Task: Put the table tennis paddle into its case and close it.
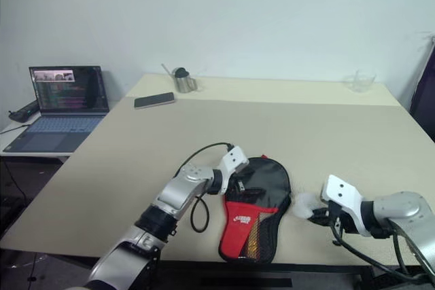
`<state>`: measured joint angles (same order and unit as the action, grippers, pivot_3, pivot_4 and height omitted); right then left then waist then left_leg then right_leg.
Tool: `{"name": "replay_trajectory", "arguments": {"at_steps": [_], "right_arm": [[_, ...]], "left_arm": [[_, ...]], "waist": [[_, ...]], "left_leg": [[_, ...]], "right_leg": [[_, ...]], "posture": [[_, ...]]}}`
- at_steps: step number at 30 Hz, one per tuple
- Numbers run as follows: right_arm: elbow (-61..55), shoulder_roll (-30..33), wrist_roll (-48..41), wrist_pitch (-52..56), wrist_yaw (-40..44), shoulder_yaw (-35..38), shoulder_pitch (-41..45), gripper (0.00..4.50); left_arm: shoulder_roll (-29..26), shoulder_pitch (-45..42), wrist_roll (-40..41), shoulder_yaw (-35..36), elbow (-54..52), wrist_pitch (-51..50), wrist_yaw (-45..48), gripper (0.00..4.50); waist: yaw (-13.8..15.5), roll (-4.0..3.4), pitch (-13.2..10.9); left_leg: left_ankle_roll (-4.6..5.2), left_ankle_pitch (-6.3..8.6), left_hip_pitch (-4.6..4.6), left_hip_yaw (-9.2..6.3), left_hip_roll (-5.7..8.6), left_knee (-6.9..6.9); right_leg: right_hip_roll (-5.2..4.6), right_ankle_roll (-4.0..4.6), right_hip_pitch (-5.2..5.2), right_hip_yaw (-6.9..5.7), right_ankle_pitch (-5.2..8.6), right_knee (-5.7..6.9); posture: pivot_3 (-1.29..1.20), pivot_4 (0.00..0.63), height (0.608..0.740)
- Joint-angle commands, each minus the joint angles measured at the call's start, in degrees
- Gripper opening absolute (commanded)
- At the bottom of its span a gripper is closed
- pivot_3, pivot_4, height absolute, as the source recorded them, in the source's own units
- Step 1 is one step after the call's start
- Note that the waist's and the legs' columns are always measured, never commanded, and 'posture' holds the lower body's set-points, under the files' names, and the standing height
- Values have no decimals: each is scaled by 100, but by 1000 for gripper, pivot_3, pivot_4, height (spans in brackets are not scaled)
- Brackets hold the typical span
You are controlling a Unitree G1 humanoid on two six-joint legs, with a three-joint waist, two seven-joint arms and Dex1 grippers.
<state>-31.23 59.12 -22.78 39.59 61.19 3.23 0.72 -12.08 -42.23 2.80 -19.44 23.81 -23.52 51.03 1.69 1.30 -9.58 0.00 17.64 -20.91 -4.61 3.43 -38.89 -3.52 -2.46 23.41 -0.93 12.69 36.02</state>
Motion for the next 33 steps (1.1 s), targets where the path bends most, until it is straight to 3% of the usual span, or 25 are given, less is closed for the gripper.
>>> {"name": "replay_trajectory", "arguments": {"at_steps": [1,19,27,30,33], "right_arm": [[-441,161,-326,-33,319,37,-142,14],[-757,405,-565,-249,590,4,-549,14],[330,171,117,-611,48,-266,0,14],[623,143,254,-558,26,-426,241,689],[672,232,238,-599,168,-450,295,1643]], "left_arm": [[51,14,-153,-185,291,-62,71,4500],[123,-18,-258,-154,430,-74,48,4500],[153,-46,-224,-103,439,-75,16,4500],[156,-62,-217,-85,453,-52,4,4500],[159,-105,-164,-15,436,-24,17,4500]], "waist": [[1,0,0],[29,-1,1],[8,0,2],[5,-4,4],[1,-6,6]], "left_leg": [[0,1,0,1,0,0],[1,3,0,0,3,0],[1,3,8,2,2,-1],[1,3,10,3,2,-2],[1,2,11,3,2,-3]], "right_leg": [[-1,-1,0,2,0,-2],[-6,-9,-5,-1,5,-5],[-6,-8,-11,0,5,-3],[-6,-8,-13,3,5,-3],[-6,-8,-13,3,5,-2]], "posture": [[0,150,740],[0,150,740],[0,150,740],[0,150,740],[0,150,740]]}}
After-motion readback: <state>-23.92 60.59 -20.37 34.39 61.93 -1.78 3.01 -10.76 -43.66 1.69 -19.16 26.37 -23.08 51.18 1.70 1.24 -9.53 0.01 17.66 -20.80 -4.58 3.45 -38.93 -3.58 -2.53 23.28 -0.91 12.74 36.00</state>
